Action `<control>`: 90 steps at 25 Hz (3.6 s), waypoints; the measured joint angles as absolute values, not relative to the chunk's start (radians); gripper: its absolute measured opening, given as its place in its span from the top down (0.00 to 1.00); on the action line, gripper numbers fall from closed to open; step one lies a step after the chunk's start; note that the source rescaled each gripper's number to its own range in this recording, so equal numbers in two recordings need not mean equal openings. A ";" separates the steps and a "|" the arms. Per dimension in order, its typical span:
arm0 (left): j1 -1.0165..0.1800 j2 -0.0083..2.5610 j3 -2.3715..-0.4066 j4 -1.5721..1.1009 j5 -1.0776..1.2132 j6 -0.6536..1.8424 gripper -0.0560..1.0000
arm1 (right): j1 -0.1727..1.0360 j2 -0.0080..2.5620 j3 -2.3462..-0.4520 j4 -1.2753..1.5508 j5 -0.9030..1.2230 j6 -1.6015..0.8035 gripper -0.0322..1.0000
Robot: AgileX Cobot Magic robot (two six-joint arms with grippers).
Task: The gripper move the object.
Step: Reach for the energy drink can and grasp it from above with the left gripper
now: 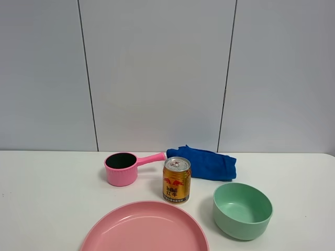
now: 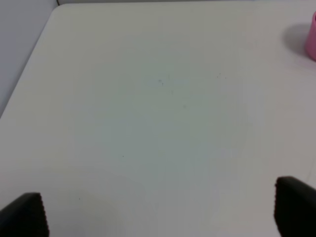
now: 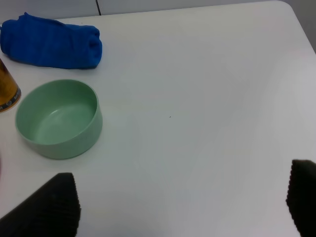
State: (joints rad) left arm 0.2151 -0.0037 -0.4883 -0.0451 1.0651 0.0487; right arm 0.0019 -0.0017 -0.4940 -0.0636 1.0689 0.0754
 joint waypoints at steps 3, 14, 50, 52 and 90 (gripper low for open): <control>0.215 -0.004 -0.488 -0.045 1.065 0.049 0.00 | 0.002 -0.002 -0.494 -0.064 1.069 0.075 0.00; 0.215 -0.004 -0.488 -0.045 1.065 0.049 0.00 | 0.002 -0.002 -0.494 -0.064 1.069 0.075 0.00; 0.215 0.550 -0.972 -0.442 1.049 0.437 0.00 | 0.002 -0.002 -0.494 -0.064 1.069 0.075 0.00; 0.215 0.650 -1.014 -0.508 1.049 0.548 0.00 | 0.002 -0.002 -0.494 -0.064 1.069 0.075 0.00; -0.624 1.819 -1.637 -0.234 0.933 0.731 0.00 | 0.002 -0.002 -0.494 -0.064 1.069 0.075 0.00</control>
